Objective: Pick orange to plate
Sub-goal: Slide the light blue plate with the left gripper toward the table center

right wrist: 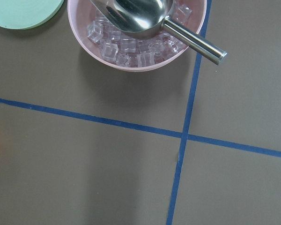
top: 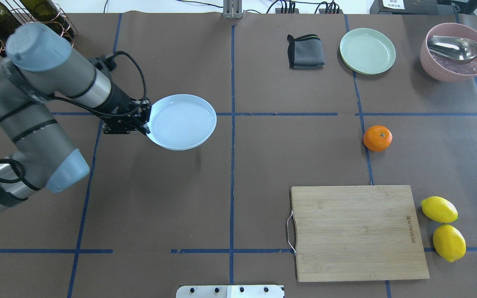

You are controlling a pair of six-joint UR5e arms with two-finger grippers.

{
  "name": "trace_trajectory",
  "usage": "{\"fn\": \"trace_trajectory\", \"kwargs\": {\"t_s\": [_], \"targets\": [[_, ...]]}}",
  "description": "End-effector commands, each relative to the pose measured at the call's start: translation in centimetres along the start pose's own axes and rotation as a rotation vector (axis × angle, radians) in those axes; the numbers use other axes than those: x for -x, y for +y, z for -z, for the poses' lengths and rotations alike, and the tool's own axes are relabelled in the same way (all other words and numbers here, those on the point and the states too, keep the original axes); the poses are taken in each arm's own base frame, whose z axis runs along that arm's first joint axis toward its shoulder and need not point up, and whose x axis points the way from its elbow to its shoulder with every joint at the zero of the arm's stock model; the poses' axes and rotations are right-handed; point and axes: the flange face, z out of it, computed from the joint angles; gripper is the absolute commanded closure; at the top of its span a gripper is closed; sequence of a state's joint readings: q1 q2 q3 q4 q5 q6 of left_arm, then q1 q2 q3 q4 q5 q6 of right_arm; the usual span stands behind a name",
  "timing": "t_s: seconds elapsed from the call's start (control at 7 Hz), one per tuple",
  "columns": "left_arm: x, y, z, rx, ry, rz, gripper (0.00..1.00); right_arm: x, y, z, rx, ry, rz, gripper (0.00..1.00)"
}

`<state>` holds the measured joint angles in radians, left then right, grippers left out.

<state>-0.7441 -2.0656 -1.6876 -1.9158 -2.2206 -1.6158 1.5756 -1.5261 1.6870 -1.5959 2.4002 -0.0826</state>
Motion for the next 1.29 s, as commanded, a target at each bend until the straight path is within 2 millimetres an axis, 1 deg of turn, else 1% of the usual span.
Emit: {"fn": "trace_trajectory", "kwargs": {"t_s": [0.0,0.29,0.43,0.57,0.71,0.86,1.0,1.14], "targets": [[-2.5,3.6,-5.9,0.003,0.064,0.025,1.00,0.9,-0.3,-0.5,0.008,-0.013,0.012,0.00],[-4.0,5.9,-8.2,-0.016,0.083,-0.005,1.00,1.6,-0.6,-0.3,0.005,-0.069,-0.029,0.00],[-3.9,6.1,-8.7,-0.018,0.079,-0.007,1.00,2.0,-0.3,-0.4,0.006,-0.131,-0.104,0.00],[-3.9,6.6,-8.9,-0.010,0.085,-0.017,1.00,2.6,-0.5,0.1,-0.003,-0.132,-0.109,0.00],[-3.4,6.3,-9.1,-0.013,0.078,-0.018,0.65,2.8,-0.8,0.3,-0.008,-0.127,-0.104,0.00],[-3.0,5.7,-9.1,-0.045,0.078,-0.026,0.01,3.8,-1.3,0.4,-0.007,-0.130,-0.101,0.00],[-3.0,5.2,-8.7,-0.066,0.084,-0.032,0.00,6.6,-2.1,0.1,0.003,-0.131,-0.122,0.00],[-3.0,3.0,-7.0,-0.089,0.093,-0.033,0.00,10.6,-3.9,-0.2,0.007,-0.100,-0.139,0.00]]}}
